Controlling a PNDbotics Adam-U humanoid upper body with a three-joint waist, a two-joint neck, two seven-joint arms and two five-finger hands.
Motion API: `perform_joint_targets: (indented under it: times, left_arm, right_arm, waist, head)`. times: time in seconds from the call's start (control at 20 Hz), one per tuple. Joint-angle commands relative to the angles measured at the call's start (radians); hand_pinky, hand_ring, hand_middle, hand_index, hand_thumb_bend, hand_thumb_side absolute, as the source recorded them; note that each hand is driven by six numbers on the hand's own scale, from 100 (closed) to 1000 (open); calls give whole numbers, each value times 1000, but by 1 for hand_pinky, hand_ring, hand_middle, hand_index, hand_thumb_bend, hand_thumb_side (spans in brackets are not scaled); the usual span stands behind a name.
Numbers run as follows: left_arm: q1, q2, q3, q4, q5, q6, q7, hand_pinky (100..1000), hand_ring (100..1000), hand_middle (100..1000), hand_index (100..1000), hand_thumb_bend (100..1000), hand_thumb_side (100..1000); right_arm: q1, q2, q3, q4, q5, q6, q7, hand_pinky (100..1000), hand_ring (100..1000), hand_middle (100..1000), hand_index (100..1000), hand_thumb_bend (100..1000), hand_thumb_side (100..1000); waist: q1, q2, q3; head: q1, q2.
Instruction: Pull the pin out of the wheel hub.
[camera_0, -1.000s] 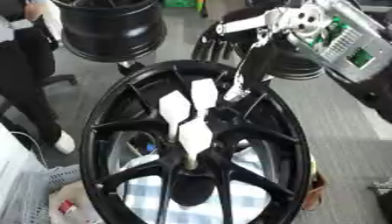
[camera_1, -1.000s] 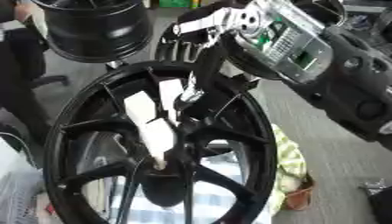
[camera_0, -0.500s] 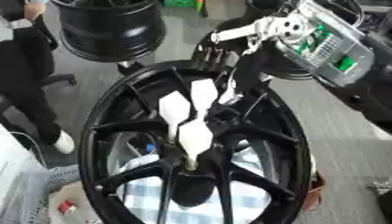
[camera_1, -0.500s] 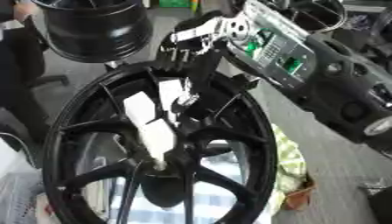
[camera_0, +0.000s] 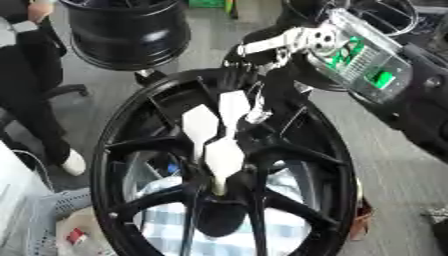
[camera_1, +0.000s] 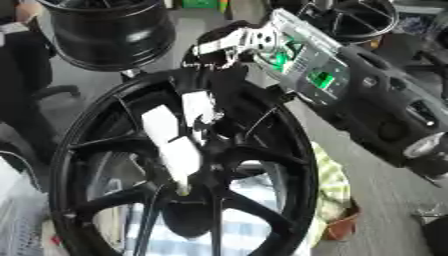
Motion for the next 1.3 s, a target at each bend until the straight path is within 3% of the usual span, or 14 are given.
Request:
perform_joint_targets:
  times: [0.05,0.35,0.8,1.0,1.1,1.3]
  left_arm:
    - [-13,9,2,-17,3,-1,-4,765,875,760,846,191,680]
    - [-15,8,3,-17,3,-1,-4,766,876,760,846,190,681]
    - [-15,7,3,-17,2,-1,-4,767,876,760,845,189,682]
    - [-15,5,2,-17,2,-1,-6,767,876,760,845,188,683]
    - [-15,4,2,-17,1,-1,-7,767,877,761,846,187,683]
    - [-14,3,3,-17,1,-2,-7,768,877,761,846,186,683]
  right_arm:
    - [-15,-9,-7,5,-10,22,18,802,792,690,750,536,138]
    - [-10,-3,-6,12,-13,27,22,802,788,655,721,517,118]
    - [-2,2,-7,27,-14,35,23,818,769,609,683,404,100]
    - [-2,4,-5,28,-12,35,23,816,764,600,679,417,100]
    - [0,4,-4,29,-8,33,27,818,770,642,715,478,100]
    - [5,4,-6,31,-2,28,29,820,776,665,735,480,100]
  waist:
    - [5,-12,2]
    - [6,-10,5]
    - [5,-10,8]
    - [5,-10,7]
    - [5,-9,7]
    - [6,-8,6]
  head:
    - [-1,-10]
    - [0,-10]
    - [-2,-16]
    - [-3,-18]
    - [-4,-19]
    - [-3,-19]
